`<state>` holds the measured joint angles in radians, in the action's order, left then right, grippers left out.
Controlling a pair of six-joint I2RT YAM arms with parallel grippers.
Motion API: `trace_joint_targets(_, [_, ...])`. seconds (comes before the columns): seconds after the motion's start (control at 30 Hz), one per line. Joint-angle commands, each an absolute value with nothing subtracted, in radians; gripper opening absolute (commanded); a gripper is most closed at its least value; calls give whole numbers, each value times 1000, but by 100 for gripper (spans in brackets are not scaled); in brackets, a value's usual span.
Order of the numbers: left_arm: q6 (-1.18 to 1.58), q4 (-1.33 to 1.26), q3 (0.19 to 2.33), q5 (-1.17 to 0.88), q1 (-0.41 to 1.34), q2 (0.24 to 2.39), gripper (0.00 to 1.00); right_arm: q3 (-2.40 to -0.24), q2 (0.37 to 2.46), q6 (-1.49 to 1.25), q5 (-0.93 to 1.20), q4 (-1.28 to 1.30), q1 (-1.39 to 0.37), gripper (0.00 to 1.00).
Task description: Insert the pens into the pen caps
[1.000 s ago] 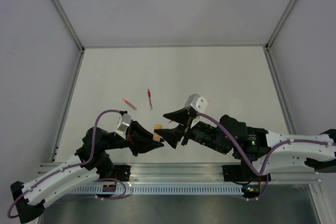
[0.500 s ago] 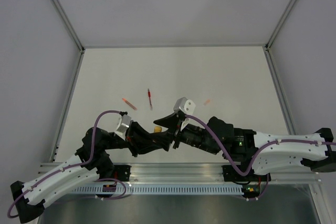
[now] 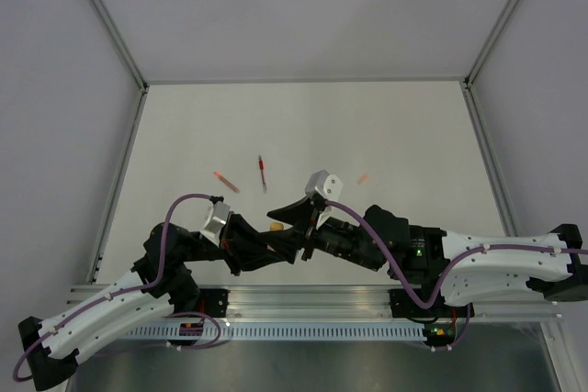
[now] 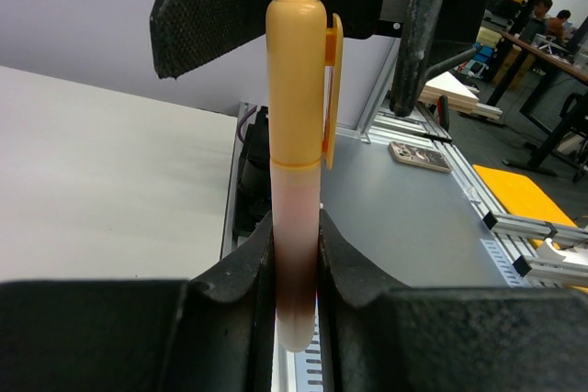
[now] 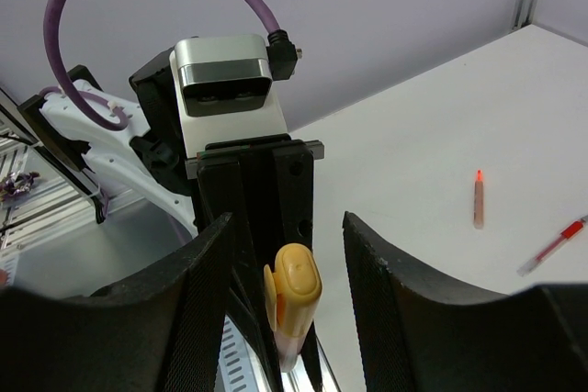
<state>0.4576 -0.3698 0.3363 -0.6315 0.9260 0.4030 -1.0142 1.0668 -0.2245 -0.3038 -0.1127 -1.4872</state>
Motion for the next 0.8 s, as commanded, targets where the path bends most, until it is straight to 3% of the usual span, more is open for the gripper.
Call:
trace_joint_targets(0.0, [453,-416,337,-649,923,403,2,-1043,1049,-235,-310,-138,-1482,56])
trace_joint_targets(0.2, [451,-416,337,-649,923,399,2,-1019,1045,-247,-299,-150,-1483,51])
trace_joint_targets(0.33, [456,-422,334,-649,923,396,2,-985,1043,-271,-266,-172,-1483,41])
trace_joint_targets(0.43, [460,-439,336,-632,923,400,2,-942,1054,-288,-241,-195,-1482,28])
trace_joint_targets(0.47, [480,-452,333,-618,923,402,2,-930,1061,-296,-236,-195,-1482,11])
trace_joint_targets(0.5, [489,-468,333,-617,923,403,2,-925,1069,-301,-236,-186,-1483,1])
trace_joint_targets(0.77, [554,-518,377,-542,923,393,2,-859,1088,-328,-195,-205,-1483,0])
